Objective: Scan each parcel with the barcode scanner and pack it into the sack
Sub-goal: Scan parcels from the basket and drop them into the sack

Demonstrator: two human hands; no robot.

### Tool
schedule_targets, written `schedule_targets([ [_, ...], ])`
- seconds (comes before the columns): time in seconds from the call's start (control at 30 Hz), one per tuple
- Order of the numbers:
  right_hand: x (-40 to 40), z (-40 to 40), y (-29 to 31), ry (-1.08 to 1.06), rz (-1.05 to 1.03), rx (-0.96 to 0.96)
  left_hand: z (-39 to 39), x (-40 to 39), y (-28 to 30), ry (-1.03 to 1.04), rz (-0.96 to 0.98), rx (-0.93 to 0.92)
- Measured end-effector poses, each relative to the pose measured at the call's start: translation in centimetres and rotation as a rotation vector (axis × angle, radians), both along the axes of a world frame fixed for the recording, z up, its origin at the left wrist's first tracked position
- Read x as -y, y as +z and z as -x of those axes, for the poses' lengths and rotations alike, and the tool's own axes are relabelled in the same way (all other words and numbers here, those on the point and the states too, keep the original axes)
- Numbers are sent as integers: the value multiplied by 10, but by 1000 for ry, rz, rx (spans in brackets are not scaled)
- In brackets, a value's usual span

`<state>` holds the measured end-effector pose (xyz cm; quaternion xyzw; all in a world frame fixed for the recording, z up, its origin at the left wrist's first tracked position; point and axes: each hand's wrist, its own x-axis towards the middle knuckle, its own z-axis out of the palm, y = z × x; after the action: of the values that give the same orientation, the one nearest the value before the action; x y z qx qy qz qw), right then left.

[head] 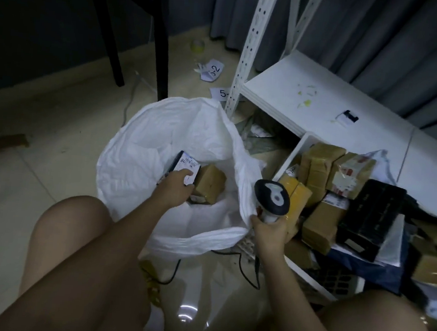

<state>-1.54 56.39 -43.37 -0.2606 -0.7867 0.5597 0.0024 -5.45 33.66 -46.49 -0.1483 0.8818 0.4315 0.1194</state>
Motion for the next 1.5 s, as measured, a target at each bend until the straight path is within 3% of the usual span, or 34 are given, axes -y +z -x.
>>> schedule_targets([
  [0.3,-1,-2,8,93,-79,19,-12,54,2,186,168,141],
  [0.57,52,105,41,237,-174,-58,25,98,-20,289,208,174],
  [0.77,94,189,25,309,-242,51,69,129,-49,314,415,178],
  [0.97,102,246,-6,308,-461,172,102,169,-80,313,547,198],
  [1.07,93,258,-18,281,-465,260,107,182,-100,328,541,265],
  [1.17,86,257,-26,252,-497,291,109,189,-112,389,399,346],
  [1.33,85,244,-24,232,-460,221,112,182,-95,404,347,150],
  [1.5,81,221,20,257,-346,44,116,151,-15,405,248,-187],
])
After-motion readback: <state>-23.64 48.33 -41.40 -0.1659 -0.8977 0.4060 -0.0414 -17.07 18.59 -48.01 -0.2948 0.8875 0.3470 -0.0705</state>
